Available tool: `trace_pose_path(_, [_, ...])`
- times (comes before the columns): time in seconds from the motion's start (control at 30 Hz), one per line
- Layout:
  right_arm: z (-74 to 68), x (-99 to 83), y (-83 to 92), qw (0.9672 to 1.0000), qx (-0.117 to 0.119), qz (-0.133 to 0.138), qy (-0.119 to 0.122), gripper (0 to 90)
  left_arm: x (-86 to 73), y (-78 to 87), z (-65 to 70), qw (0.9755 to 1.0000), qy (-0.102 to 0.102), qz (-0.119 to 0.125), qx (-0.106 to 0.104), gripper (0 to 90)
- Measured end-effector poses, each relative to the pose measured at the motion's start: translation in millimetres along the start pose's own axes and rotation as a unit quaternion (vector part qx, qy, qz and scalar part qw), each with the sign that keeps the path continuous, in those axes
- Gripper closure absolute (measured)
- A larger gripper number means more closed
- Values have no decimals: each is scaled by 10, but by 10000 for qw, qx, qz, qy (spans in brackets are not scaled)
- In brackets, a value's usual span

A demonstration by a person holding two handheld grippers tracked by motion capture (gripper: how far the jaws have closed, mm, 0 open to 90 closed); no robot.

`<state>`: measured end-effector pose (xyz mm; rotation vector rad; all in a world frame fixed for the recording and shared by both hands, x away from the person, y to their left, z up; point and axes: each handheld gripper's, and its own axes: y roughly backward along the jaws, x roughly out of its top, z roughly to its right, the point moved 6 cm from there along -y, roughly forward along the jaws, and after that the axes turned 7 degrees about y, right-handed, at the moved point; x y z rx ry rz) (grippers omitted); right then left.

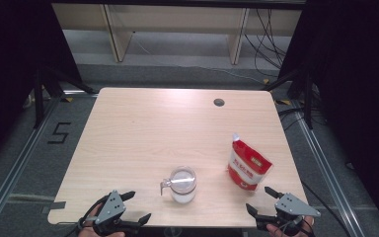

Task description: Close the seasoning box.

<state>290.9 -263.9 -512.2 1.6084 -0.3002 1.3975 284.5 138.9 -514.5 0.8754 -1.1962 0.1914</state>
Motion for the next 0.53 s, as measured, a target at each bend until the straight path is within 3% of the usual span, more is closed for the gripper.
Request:
trace_pose_path(0.07, [20,13,-4,9996,-3,101,252,157,-10,-4,10,10000,37,-25,3,154])
trace_pose_path(0.1, [-3,9,-1,9998,52,58,162,157,-22,-6,9,9999,71,-87,35,154])
trace_pose_path(0.13, [21,14,-9,9995,0,115,289,156,-22,-14,27,9998,206,-49,21,154])
trace_pose_path(0.2, [-20,-12,-2,10000,38,-68,-11,156,-12,-18,9,10000,43,-46,10,154])
trace_pose_path(0.23, [2,-8,-23,9999,78,1,135,156,-19,-18,23,9998,167,-47,16,154])
trace_pose_path(0.27, [10,-4,-26,9997,52,25,227,156,-21,-17,23,9999,151,-57,11,154])
trace_pose_path(0.3, [-12,-4,-24,9998,87,-9,161,157,-24,-17,23,9999,146,-66,12,154])
trace_pose_path(0.37, [-8,3,-40,9995,139,30,282,157,-25,-23,27,9998,196,-40,0,154])
trace_pose_path(0.4, [-22,-4,-37,9998,90,0,201,157,-15,-24,8,10000,49,-7,0,155])
trace_pose_path(0.47, [11,-5,-43,9993,47,18,361,157,-17,-14,-20,9999,-71,-73,60,154])
trace_pose_path(0.53, [0,-6,-45,9995,90,14,308,157,-18,-12,-13,9999,-36,-88,61,154])
